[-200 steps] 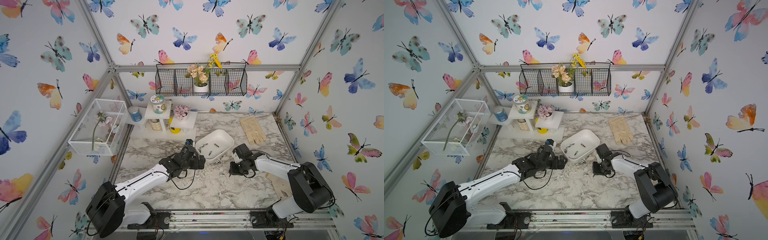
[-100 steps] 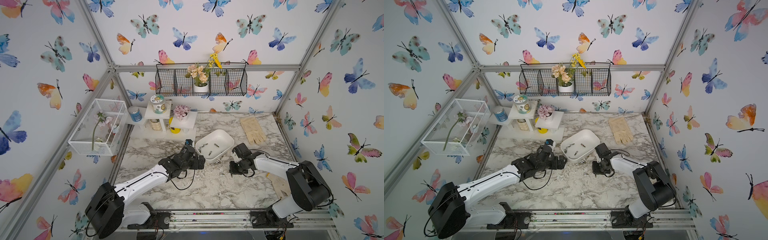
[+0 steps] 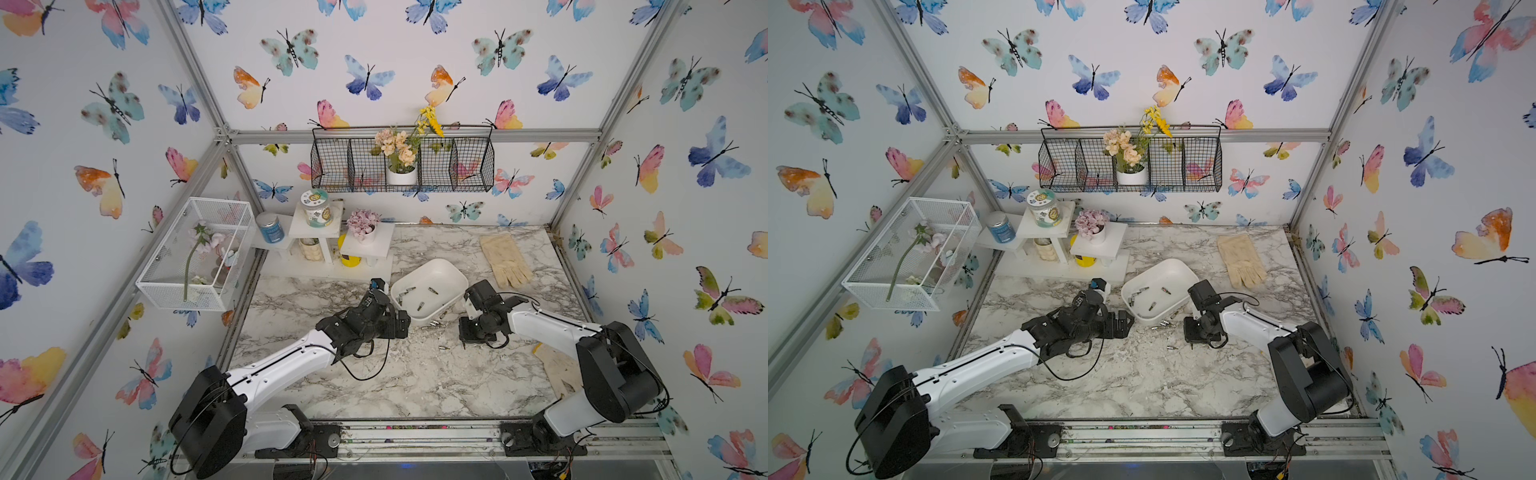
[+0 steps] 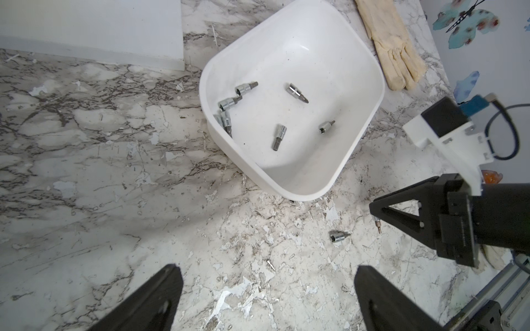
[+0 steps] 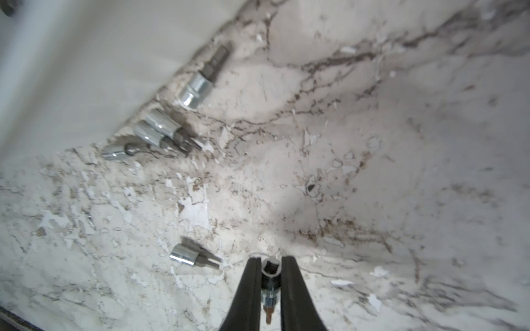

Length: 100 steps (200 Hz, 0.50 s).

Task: Put the bit on the desktop into the storage box
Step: Place the screwdriver bit in the storage box.

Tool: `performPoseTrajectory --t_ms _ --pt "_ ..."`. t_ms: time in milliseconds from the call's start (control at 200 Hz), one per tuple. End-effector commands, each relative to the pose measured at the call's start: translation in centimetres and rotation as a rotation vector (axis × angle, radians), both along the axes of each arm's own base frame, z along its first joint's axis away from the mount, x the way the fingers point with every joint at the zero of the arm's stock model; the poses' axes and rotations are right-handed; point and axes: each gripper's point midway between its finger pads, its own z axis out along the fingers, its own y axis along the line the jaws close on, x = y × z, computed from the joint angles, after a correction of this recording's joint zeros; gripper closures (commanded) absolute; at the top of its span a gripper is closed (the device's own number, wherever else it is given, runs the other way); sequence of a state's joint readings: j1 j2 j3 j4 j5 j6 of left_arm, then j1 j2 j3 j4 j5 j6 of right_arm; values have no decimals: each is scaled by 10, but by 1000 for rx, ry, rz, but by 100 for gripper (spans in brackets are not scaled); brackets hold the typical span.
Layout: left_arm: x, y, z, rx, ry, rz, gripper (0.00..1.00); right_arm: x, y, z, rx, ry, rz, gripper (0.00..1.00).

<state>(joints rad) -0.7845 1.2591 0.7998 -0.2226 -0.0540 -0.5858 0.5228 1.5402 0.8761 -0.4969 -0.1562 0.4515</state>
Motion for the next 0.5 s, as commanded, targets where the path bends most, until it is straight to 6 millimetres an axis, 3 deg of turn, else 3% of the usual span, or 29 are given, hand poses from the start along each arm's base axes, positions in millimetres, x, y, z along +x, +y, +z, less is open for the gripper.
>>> performPoseTrajectory --t_ms 0,245,496 --pt "0 6 2 -1 -13 17 1 16 5 32 5 -76 11 87" --pt "-2 7 -2 5 -6 14 1 59 29 72 53 -191 26 86" --pt "-7 17 -2 13 -21 30 1 109 59 80 84 -260 47 87"
